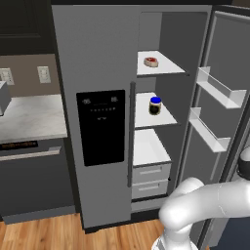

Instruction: Pick up the frozen steak from the freezer, place it on any shelf in the fridge, and close the fridge and freezer doors when done.

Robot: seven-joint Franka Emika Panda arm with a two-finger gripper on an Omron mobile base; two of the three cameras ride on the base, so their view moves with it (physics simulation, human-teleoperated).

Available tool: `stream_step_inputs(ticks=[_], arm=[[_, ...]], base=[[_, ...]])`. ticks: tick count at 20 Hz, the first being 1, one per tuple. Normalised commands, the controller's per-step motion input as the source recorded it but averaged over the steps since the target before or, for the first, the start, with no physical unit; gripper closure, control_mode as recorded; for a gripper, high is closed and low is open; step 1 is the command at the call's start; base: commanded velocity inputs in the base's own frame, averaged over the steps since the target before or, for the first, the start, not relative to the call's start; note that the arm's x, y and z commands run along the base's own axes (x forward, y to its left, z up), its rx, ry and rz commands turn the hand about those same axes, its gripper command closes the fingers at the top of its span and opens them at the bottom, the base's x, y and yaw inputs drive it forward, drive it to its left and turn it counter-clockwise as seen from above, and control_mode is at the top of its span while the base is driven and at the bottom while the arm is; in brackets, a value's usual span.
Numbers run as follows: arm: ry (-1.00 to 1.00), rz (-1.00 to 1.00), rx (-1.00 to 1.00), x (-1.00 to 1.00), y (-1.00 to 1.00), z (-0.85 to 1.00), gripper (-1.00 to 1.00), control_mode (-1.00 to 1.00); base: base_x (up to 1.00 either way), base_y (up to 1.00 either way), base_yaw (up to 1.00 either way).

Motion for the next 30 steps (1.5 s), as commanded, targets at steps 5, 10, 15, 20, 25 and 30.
stream_step_inputs(ticks=[5, 10, 15, 20, 25, 30], arm=[[0.00, 0.02, 0.00, 0.05, 0.21, 0.00, -1.00, -1.00], [0.00, 0.01, -0.01, 0.00, 0.42, 0.01, -1.00, -1.00], [0.00, 0.00, -0.02, 0.06, 0.53, 0.07, -1.00, -1.00], [0.00, 0.02, -0.02, 0.14, 0.57, 0.05, -1.00, -1.00], [0.00, 0.04, -0.02, 0.12, 0.54, 0.03, -1.00, -1.00], [0.00, 0.08, -0.03, 0.03, 0.48, 0.06, -1.00, -1.00]], base=[[0.00, 0.00, 0.00], [0.00, 0.00, 0.00], [0.00, 0.00, 0.00], [0.00, 0.00, 0.00], [0.00, 0.00, 0.00], [0.00, 0.00, 0.00]])
